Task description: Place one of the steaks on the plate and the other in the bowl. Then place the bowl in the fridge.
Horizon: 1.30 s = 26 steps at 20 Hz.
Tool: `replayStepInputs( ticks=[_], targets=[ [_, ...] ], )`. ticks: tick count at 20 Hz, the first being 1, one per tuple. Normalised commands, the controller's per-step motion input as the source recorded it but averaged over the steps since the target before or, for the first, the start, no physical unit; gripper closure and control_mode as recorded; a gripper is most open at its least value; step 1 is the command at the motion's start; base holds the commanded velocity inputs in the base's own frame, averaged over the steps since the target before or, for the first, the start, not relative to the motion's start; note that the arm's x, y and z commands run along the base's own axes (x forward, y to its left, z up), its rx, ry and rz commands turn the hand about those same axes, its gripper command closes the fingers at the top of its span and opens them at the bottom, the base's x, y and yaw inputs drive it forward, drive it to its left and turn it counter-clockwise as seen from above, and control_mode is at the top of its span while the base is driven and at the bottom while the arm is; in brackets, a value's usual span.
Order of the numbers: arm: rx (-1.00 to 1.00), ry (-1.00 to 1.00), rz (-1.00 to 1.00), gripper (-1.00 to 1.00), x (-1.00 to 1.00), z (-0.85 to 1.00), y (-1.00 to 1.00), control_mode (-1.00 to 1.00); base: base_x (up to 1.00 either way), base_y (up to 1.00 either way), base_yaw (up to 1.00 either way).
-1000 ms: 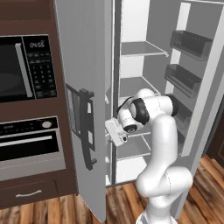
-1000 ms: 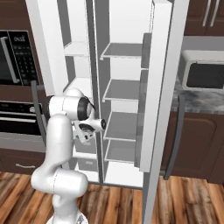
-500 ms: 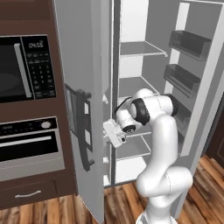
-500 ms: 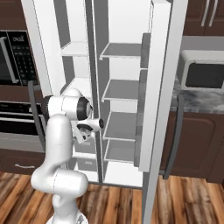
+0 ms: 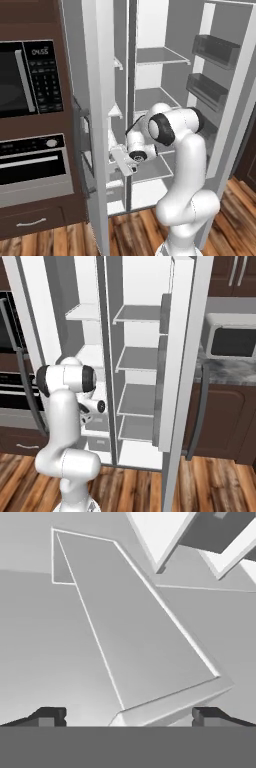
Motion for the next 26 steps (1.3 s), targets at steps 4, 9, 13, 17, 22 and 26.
replayStepInputs(
  ticks=[4,9,13,17,22,26],
  targets=[
    [-0.04,-0.24,-0.16,-1.0,-0.27,0.22,1.0,-1.0,0.0,0.0,0.0],
    [-0.11,-0.11,-0.17,-1.0,-0.11,0.31,0.97,-1.0,0.0,0.0,0.0],
    [-0.25,0.12,0.0,-1.0,0.06,0.63,0.2,-1.0,0.0,0.0,0.0],
    [-0.11,0.22,0.0,-1.0,-0.03,0.58,-0.48,-1.0,0.0,0.0,0.0],
    [0.24,0.02,-0.06,-1.0,0.0,0.34,-0.95,-1.0,0.0,0.0,0.0],
    [0.1,0.0,-0.01,-1.0,0.11,0.69,-0.61,-1.0,0.0,0.0,0.0]
  ],
)
